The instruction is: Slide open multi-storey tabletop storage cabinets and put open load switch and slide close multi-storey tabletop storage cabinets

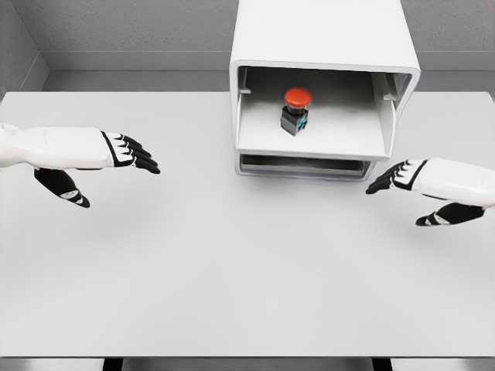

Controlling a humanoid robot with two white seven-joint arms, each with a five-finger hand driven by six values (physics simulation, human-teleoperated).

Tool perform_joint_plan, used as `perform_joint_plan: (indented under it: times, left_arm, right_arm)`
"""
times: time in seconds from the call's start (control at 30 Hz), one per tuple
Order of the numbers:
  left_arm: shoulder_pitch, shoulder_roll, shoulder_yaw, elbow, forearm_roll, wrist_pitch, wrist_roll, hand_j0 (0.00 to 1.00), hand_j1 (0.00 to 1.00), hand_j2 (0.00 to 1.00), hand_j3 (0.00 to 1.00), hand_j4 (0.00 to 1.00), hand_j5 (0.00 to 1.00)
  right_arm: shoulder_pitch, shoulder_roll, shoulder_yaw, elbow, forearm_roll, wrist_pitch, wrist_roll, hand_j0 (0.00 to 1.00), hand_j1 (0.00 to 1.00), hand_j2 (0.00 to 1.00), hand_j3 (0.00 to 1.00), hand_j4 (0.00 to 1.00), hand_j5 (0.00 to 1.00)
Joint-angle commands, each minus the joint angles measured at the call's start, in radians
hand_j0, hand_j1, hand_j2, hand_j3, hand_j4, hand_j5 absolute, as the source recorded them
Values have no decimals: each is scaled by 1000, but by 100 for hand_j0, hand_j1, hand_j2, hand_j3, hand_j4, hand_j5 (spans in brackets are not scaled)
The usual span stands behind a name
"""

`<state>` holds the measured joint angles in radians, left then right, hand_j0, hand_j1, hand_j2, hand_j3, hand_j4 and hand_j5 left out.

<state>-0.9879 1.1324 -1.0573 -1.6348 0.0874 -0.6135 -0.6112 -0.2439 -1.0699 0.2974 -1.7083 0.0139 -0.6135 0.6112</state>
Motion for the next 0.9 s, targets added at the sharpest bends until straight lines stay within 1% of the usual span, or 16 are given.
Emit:
perform_joint_plan:
  times: [0.0,0.03,0.13,0.17,0.23,0.27,0.33,0.4,0.47,0.53,0.57,0.67,0.87]
  left_arm:
    - [0,1,0,0,6,3,0,100,100,100,100,100,100]
    - [0,1,-1,0,6,3,0,100,100,100,100,100,100]
    - [0,1,-1,0,6,3,0,100,100,100,100,100,100]
    - [0,1,-1,0,6,3,0,100,100,100,100,100,100]
    - [0,1,-1,0,6,3,0,100,100,100,100,100,100]
    - [0,1,-1,0,6,3,0,100,100,100,100,100,100]
    - [0,1,-1,-2,6,3,0,100,100,100,100,100,100]
    - [-2,4,-1,0,6,3,0,100,100,100,100,100,100]
    - [-2,3,-1,0,6,3,0,100,100,100,100,100,100]
    - [-2,3,-1,0,6,3,0,100,100,100,100,100,100]
    - [-2,3,-1,0,6,3,0,100,100,100,100,100,100]
    - [-2,3,-1,0,6,3,0,100,100,100,100,100,100]
    - [-2,3,-1,0,6,3,0,100,100,100,100,100,100]
  right_arm:
    - [-11,-1,37,-37,-2,3,0,87,87,87,87,87,87]
    - [-29,-1,72,-40,0,3,0,87,87,87,87,87,87]
    - [-74,10,92,-45,-2,3,0,87,87,87,87,87,87]
    - [-90,13,112,-47,-2,3,0,87,87,87,87,87,87]
    - [-160,33,183,-45,-2,3,0,88,88,88,88,88,88]
    - [-178,44,192,-42,-2,3,0,88,88,88,88,88,88]
    - [-204,54,215,-36,1,3,0,88,88,88,88,88,88]
    - [-238,68,258,-34,20,3,0,88,88,88,88,88,88]
    - [-256,82,266,-25,23,3,0,88,88,88,88,88,88]
    - [-275,94,278,-10,23,3,0,88,88,88,88,88,88]
    - [-304,107,301,7,23,3,0,88,88,88,88,88,88]
    - [-342,131,316,50,23,3,0,88,88,88,88,88,88]
    - [-388,166,344,130,31,3,0,89,89,89,89,89,89]
